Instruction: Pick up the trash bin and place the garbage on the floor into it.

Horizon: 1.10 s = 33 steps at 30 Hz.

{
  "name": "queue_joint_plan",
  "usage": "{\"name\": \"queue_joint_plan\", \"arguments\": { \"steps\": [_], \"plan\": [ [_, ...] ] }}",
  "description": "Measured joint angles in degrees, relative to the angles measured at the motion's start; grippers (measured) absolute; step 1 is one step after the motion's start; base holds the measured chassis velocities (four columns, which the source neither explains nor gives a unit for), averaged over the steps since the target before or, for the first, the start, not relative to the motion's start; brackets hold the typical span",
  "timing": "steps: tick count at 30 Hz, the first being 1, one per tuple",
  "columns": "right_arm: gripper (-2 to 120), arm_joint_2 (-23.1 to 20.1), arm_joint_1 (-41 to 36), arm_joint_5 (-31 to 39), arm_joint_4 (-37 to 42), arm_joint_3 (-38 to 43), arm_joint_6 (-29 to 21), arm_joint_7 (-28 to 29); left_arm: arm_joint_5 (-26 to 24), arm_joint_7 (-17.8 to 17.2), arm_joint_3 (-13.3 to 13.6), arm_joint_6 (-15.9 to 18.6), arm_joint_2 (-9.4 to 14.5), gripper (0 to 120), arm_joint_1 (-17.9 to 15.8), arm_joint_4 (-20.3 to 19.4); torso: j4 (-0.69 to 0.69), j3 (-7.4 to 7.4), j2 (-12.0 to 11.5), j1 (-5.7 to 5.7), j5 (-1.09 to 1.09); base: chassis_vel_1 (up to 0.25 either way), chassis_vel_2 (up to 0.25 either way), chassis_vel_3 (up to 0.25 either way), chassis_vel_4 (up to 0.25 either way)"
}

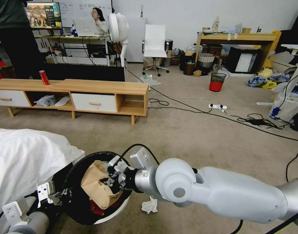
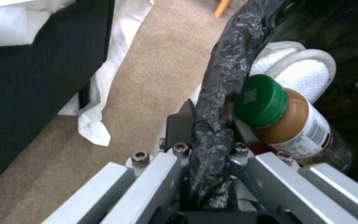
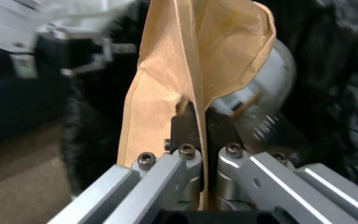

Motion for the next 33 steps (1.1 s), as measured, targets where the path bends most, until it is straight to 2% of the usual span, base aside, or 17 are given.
{"name": "queue_joint_plan", "arguments": {
  "steps": [9,26,28,30,31,33],
  "plan": [
    [0,0.0,-1.8,-2.4,-3.0,-0.5,-0.1,-0.4,0.1,0.1,0.1,0.0,-0.3,2,0.3,-0.1,0.0,0.0,0.0,0.0,0.0,0.0,0.0,0.0,0.0],
    [0,4.5,-1.9,-3.8,-8.1,-1.5,1.1,-1.0,0.4,0.4,0.1,0.0,-0.8,2,0.2,0.3,0.01,0.0,0.0,0.0,-0.01,0.0,0.0,0.0,0.0],
    [3,5.0,-1.9,-4.1,-8.3,-1.7,1.3,-0.9,0.4,0.4,0.1,0.0,-0.7,2,0.1,0.6,0.01,0.0,0.0,0.0,-0.01,0.0,0.0,0.0,0.0],
    [14,5.1,-1.8,-4.2,-8.3,-1.8,1.4,-0.7,0.4,0.4,0.1,0.0,-0.7,2,-0.1,0.7,0.0,0.0,0.0,0.0,-0.01,0.0,0.0,0.0,0.0],
    [14,5.1,-1.8,-4.2,-8.3,-1.8,1.4,-0.7,0.4,0.4,0.1,0.0,-0.7,2,-0.1,0.7,0.0,0.0,0.0,0.0,-0.01,0.0,0.0,0.0,0.0],
    [25,5.0,-1.8,-4.2,-8.2,-1.8,1.4,-0.7,0.4,0.5,0.1,0.0,-0.7,2,-0.2,0.9,0.0,0.0,0.0,0.0,-0.01,0.0,0.0,0.0,0.0]
  ]
}}
